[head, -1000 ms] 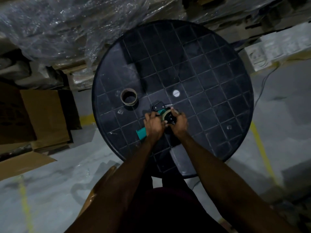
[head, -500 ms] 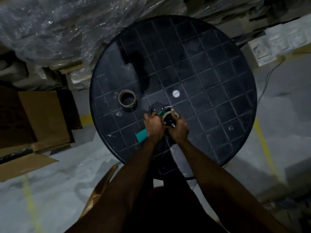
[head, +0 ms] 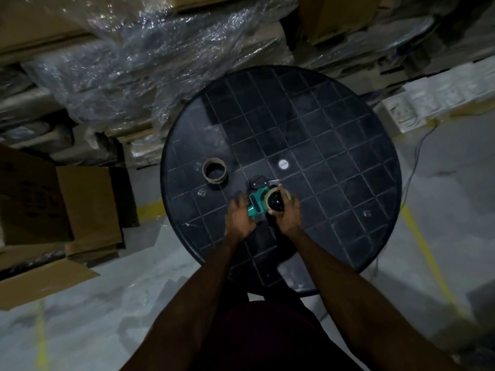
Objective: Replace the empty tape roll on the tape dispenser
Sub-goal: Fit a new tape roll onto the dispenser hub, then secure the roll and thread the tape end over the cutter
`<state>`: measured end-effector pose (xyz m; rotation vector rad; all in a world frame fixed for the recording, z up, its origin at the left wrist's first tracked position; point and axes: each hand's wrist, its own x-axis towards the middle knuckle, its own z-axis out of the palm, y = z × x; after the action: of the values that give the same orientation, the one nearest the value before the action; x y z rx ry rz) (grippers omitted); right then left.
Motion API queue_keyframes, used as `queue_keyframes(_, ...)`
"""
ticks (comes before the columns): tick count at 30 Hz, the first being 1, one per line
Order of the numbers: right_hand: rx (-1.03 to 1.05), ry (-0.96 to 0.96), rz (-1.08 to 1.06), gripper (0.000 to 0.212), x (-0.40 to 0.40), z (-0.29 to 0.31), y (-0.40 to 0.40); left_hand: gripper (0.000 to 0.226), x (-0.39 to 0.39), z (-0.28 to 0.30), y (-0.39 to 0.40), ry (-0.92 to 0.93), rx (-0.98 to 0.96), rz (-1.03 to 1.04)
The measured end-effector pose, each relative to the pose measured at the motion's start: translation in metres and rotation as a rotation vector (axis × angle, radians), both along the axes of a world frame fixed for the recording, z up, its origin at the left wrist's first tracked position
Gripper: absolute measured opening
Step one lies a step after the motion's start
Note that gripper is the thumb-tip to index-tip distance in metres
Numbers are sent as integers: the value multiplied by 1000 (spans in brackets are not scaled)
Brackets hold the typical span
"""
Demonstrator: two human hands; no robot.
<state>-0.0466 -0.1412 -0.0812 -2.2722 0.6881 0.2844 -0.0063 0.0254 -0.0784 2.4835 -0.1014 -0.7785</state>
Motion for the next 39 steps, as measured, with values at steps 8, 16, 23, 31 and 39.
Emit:
queue_keyframes(8,-69,1,-296,55,-45,17,49,42,-9,6,15,186,46,-131)
queue_keyframes(16,447,-107,-405,62,-57,-45,46,29,-38,10,-14,290,-106,-114)
queue_keyframes(23,381,-44,-168,76,-52,0,32,22,-46,17,-22,355,-181,-108)
queue_keyframes(31,236,125,-21,73,-43,42,17,15,-40,22,-16,193,-233,88)
queue_keyframes(39,151,56,-54,72,-51,44,17,11,-22,46,4,-25,-282,214)
